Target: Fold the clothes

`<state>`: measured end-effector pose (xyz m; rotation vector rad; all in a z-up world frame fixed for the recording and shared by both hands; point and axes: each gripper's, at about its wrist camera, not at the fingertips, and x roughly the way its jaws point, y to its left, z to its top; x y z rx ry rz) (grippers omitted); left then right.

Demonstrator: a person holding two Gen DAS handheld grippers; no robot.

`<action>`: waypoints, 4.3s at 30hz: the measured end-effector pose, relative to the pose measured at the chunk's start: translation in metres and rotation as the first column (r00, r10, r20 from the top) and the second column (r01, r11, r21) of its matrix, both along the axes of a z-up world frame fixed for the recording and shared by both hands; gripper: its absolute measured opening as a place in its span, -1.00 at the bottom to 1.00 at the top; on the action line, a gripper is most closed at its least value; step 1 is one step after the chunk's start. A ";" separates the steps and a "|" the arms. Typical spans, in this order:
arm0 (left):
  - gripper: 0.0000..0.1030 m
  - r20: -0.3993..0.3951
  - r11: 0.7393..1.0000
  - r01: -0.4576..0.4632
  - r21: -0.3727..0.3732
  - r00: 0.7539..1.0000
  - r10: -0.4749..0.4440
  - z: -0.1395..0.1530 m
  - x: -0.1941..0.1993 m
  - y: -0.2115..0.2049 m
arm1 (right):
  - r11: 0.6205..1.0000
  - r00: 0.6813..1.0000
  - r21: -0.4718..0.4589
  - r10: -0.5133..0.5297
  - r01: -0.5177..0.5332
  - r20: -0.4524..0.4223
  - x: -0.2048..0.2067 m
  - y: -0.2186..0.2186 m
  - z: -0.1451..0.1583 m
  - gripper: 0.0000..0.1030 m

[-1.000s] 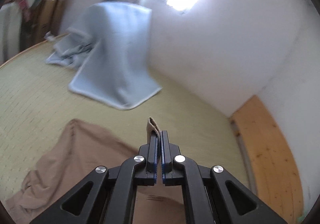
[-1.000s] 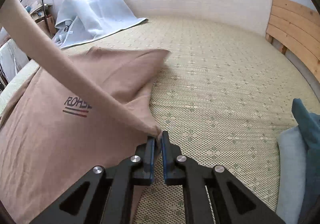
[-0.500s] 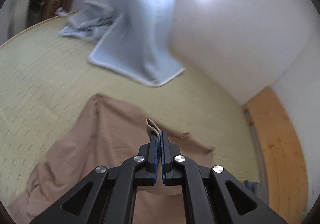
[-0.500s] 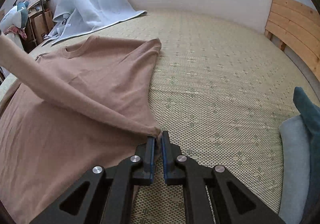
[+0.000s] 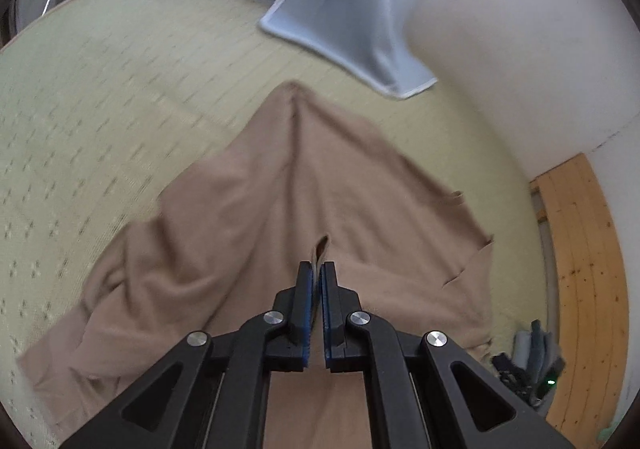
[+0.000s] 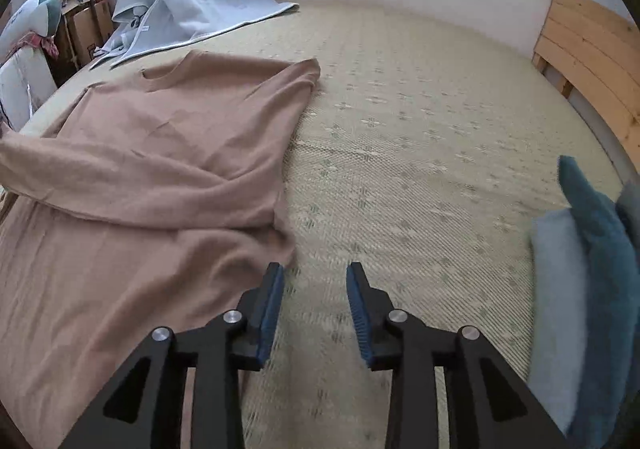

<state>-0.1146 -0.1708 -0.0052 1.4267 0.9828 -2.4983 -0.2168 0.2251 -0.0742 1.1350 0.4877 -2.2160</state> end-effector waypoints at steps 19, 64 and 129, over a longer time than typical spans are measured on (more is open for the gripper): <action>-0.09 0.036 0.982 0.146 0.124 0.988 -0.151 -0.056 -0.028 -0.010 | 0.873 0.885 -0.148 0.462 -0.465 -0.056 0.190 -0.192 0.067 -0.10; -0.97 -0.067 0.973 0.222 -0.058 0.972 -0.225 -0.044 -0.034 -0.022 | 0.961 0.953 -0.041 -0.266 0.274 0.143 -0.115 -0.185 0.026 -0.10; -0.98 0.016 0.986 0.055 -0.156 0.998 -0.053 -0.066 -0.089 -0.065 | 0.947 0.948 -0.097 -0.295 0.307 0.120 -0.162 -0.101 0.000 -0.25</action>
